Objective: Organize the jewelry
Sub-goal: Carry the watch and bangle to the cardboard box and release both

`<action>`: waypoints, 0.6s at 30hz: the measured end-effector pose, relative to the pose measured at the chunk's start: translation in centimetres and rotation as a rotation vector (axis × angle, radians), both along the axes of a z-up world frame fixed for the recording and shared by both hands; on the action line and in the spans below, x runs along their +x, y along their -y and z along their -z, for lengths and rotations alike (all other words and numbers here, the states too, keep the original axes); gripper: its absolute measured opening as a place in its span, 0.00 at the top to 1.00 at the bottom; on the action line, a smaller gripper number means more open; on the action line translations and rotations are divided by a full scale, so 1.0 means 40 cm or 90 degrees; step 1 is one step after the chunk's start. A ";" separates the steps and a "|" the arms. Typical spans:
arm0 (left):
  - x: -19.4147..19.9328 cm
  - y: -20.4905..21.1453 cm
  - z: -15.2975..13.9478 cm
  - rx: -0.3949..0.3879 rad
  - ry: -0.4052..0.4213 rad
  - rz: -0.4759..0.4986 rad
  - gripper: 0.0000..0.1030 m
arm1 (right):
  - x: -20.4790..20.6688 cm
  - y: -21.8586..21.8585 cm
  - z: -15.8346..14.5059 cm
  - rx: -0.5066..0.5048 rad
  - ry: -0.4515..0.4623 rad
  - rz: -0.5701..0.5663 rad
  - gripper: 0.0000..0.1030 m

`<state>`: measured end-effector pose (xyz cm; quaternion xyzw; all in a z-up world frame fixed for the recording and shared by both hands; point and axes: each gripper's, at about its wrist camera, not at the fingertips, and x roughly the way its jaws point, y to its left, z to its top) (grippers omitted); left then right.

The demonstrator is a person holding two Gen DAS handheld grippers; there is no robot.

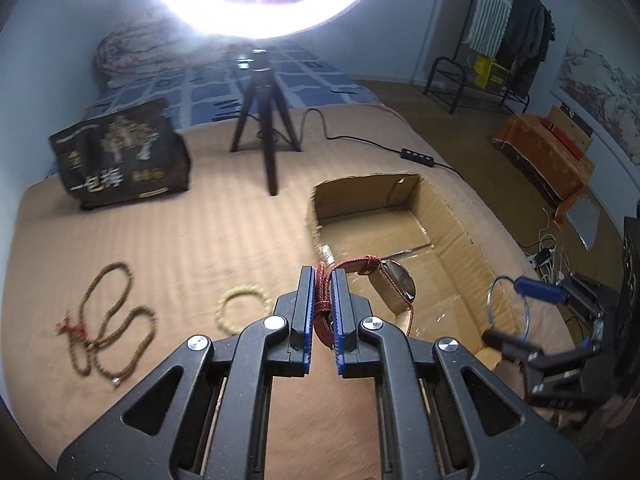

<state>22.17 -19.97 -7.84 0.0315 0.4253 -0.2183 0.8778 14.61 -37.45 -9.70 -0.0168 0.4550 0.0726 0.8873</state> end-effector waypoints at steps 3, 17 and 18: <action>0.027 0.047 0.020 0.004 -0.012 0.009 0.94 | 0.011 0.011 0.007 0.007 -0.003 0.003 0.31; 0.091 0.140 0.085 0.016 -0.039 0.015 0.93 | 0.039 0.012 0.045 0.018 -0.022 -0.012 0.31; 0.090 0.141 0.082 0.013 -0.040 0.020 0.93 | 0.039 0.012 0.046 0.014 -0.022 -0.011 0.31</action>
